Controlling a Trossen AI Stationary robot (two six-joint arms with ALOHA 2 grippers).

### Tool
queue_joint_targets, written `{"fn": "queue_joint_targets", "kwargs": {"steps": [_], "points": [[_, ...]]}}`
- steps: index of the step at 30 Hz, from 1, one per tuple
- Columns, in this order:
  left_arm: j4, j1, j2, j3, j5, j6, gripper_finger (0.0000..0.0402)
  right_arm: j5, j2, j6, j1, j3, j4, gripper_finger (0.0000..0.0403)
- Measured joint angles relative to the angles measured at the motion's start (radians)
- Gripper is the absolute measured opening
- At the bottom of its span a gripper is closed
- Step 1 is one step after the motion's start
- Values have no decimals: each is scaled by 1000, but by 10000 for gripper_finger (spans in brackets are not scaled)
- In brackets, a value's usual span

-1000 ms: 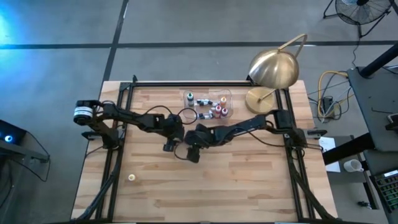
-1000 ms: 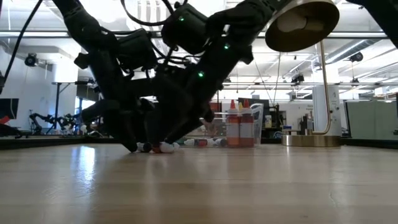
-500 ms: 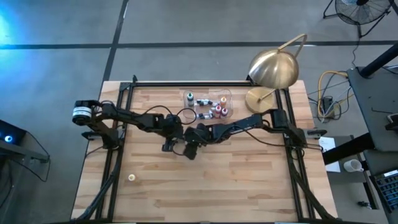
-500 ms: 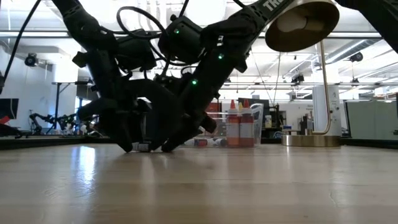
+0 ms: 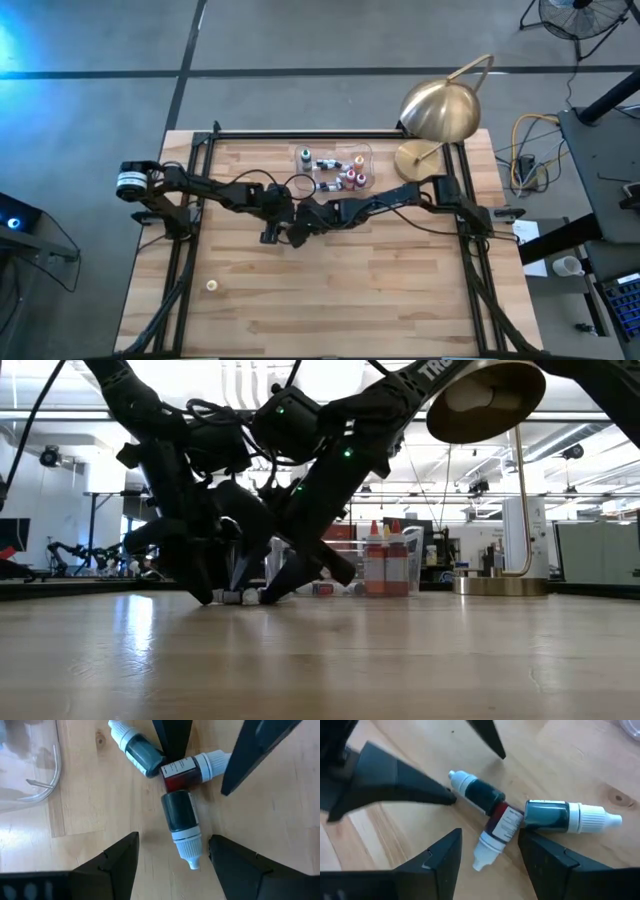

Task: Pick & Place food coloring
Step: Put the small red food coloring bottle into the transparent bin, then put the small black food coloring bottle into the transparent bin

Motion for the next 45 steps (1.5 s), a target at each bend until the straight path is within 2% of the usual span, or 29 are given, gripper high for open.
{"fn": "queue_joint_targets", "kwargs": {"steps": [3,7,13,16,18,20,22,25,27,31,34,40,42,45], "points": [[0,0,0,0,0,-2,216,44,15,43,3,7,5,189],[-1,0,0,0,0,-9,216,98,29,24,18,8,1,162],[-18,0,-2,0,-2,-23,216,110,19,-8,24,10,-86,82],[-23,0,-2,0,-2,-29,216,98,-25,-49,23,4,-163,45],[-23,0,-4,0,-3,-34,216,99,-74,-122,23,-6,-211,45],[-22,0,-4,0,-4,-35,216,159,-134,-207,23,-6,-233,45],[-17,0,-4,-1,-4,-36,216,267,-249,-316,20,-6,-288,56],[-8,0,-4,-2,-6,-35,216,440,-380,-423,-11,-1,-327,102],[-5,0,-4,-2,-6,-38,216,488,-424,-431,-49,-9,-352,136],[-3,0,-4,-2,-9,-53,216,404,-480,-389,-105,-8,-356,196],[-5,0,-4,-2,-10,-57,216,345,-550,-434,-112,19,-346,227],[23,0,-4,-3,-12,-50,216,448,-685,-459,-94,48,-403,254],[88,0,11,-1,-7,-68,216,460,-724,-436,-82,45,-517,255],[100,1,37,2,14,-100,216,464,-727,-288,-46,39,-691,253]]}}
